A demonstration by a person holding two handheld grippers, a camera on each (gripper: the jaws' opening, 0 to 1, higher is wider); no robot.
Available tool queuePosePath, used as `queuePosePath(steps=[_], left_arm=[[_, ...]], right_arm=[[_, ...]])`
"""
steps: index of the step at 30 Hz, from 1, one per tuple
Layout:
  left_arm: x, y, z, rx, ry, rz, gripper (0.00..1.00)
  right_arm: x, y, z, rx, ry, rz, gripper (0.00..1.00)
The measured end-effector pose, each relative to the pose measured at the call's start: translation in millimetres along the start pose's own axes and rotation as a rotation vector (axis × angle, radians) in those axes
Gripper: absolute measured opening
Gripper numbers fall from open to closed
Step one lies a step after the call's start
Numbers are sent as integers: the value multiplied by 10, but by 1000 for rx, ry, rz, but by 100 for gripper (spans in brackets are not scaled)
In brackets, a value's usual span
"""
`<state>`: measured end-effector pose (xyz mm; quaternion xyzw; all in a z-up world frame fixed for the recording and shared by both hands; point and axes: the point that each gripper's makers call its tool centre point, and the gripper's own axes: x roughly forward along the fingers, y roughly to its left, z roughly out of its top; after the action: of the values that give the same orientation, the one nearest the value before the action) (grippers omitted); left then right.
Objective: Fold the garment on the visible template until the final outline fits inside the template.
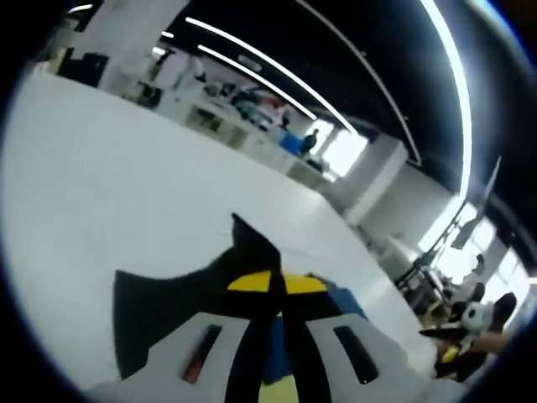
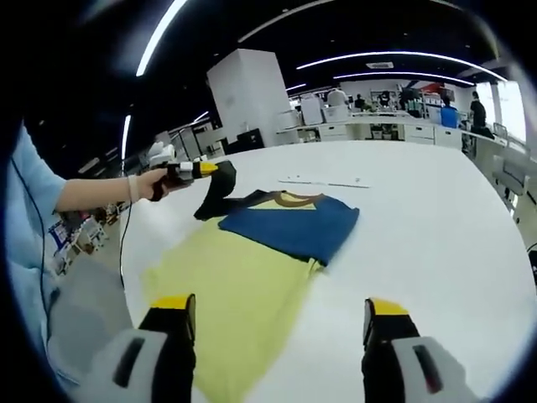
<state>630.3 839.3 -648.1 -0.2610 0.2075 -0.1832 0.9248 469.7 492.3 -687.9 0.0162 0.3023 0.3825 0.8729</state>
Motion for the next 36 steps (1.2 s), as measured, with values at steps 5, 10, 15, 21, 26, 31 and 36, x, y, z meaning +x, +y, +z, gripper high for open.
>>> queuePosePath(steps=[5,10,15,21,26,31,36], left_arm=[[245,-350,-150,-18,20,-59,0],[448,-559,-269,-45,26,-89,0],[654,-724,-355,-110,12,-104,0],[872,-955,-487,-126,8,-137,0],[1061,-1130,-670,-134,13,-165,0],[1218,-1358,-871,-128,30,-203,0],[1297,-1590,-1136,-145,85,-254,0]], right_arm=[[20,-40,-89,12,4,3,82],[26,-59,-141,35,-2,9,81],[38,-127,-193,55,-4,11,81],[28,-204,-257,78,1,5,80],[9,-218,-302,94,5,-3,80],[0,-235,-370,106,9,-6,79],[48,-266,-402,127,12,-9,79]])
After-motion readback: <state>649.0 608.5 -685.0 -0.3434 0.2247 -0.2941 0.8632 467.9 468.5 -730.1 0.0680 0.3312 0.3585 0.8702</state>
